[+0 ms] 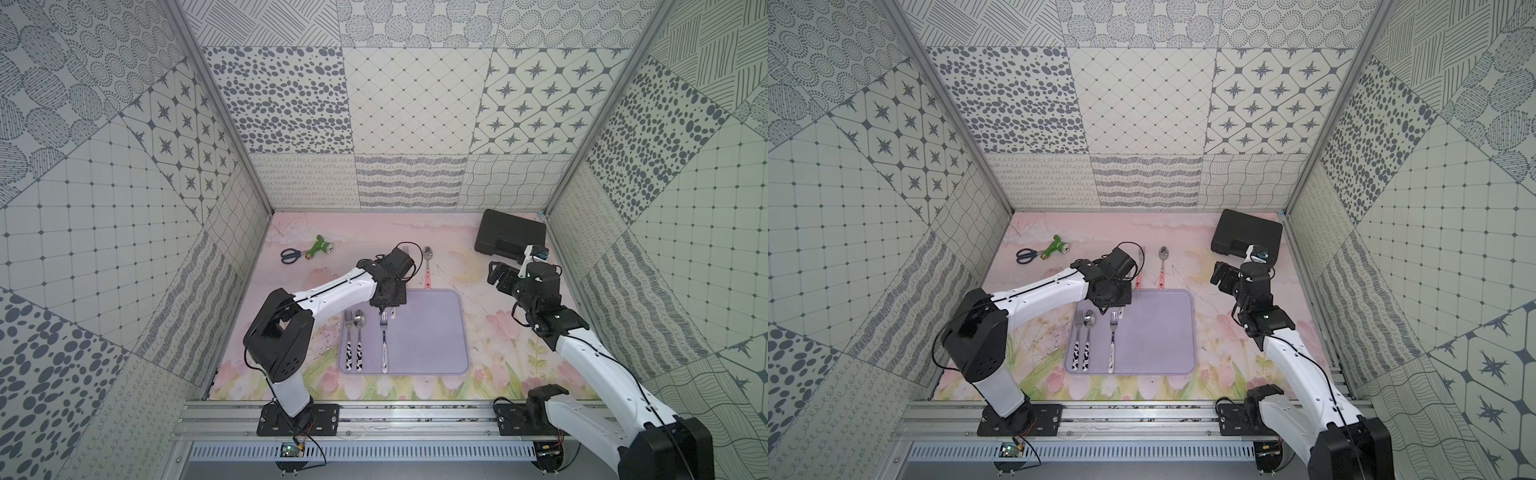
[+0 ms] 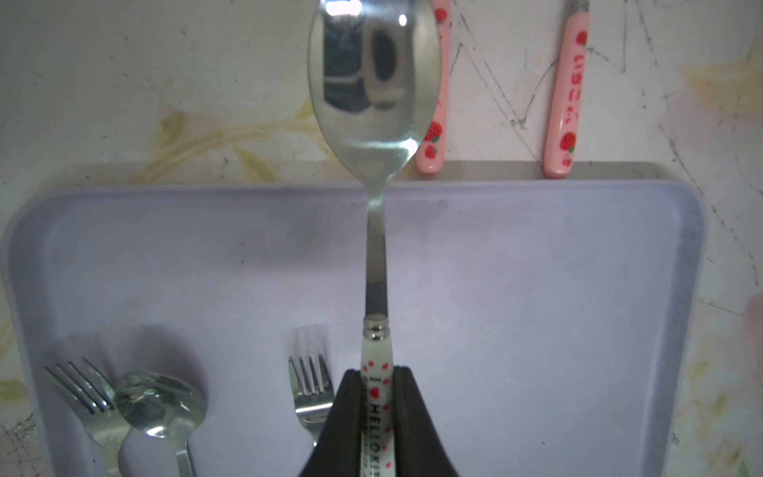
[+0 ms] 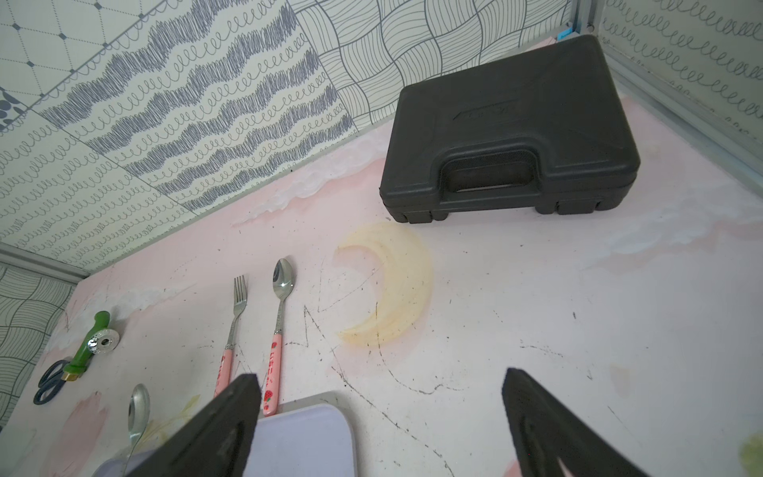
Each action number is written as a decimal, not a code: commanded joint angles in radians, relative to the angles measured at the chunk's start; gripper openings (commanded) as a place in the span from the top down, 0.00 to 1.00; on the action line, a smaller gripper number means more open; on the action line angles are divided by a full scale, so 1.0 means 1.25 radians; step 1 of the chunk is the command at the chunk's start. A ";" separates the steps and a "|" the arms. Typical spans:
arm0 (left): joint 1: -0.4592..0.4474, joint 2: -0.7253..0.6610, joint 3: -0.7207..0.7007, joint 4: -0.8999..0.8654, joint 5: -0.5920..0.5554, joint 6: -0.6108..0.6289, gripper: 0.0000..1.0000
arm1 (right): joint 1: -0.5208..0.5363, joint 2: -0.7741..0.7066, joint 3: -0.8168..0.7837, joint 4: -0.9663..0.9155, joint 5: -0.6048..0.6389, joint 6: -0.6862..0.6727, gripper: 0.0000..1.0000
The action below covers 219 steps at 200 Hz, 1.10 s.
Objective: Set the spoon and fork side by side
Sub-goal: Place the spoon on the tray.
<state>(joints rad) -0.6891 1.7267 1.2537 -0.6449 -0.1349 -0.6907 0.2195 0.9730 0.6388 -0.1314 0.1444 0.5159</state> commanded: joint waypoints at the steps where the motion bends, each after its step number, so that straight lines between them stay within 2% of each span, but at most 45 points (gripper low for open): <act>1: -0.036 -0.048 -0.051 0.015 -0.030 -0.067 1.00 | 0.005 -0.015 -0.006 0.018 0.013 -0.008 0.03; 86: -0.158 -0.117 -0.173 0.046 -0.076 -0.175 1.00 | 0.005 -0.022 -0.007 0.016 0.016 -0.008 0.03; 163: -0.251 -0.085 -0.186 0.023 -0.131 -0.258 1.00 | 0.005 -0.021 -0.007 0.016 0.016 -0.008 0.03; 219: -0.282 -0.043 -0.195 0.024 -0.138 -0.286 1.00 | 0.005 -0.018 -0.007 0.016 0.015 -0.008 0.03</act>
<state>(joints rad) -1.0203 1.6482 1.0203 -0.6098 -0.2588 -0.9836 0.2195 0.9653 0.6388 -0.1318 0.1509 0.5159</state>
